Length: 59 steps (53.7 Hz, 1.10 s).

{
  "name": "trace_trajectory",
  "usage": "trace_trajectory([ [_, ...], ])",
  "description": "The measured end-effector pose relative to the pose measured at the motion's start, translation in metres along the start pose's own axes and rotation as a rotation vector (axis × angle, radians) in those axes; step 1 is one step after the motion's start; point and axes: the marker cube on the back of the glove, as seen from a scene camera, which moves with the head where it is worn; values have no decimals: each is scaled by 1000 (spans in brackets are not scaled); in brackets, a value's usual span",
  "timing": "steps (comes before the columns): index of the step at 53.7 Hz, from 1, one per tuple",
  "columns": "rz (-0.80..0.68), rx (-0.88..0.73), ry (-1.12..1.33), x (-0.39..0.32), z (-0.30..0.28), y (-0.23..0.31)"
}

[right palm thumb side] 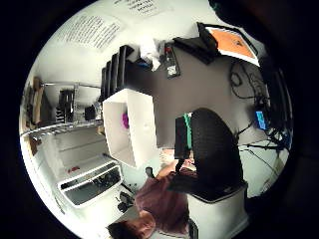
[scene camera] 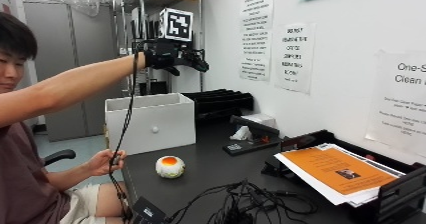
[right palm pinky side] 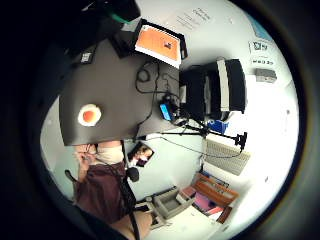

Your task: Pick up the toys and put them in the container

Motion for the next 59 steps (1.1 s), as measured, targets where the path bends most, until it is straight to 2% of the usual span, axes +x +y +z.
trace_trajectory([
  [27, -35, 15, -32, 14, 15, -9],
  [41, -145, 18, -46, -18, 31, -6],
  [53, -259, 8, -86, -46, 98, -4],
  [59, -305, -64, -156, -61, 175, -6],
])
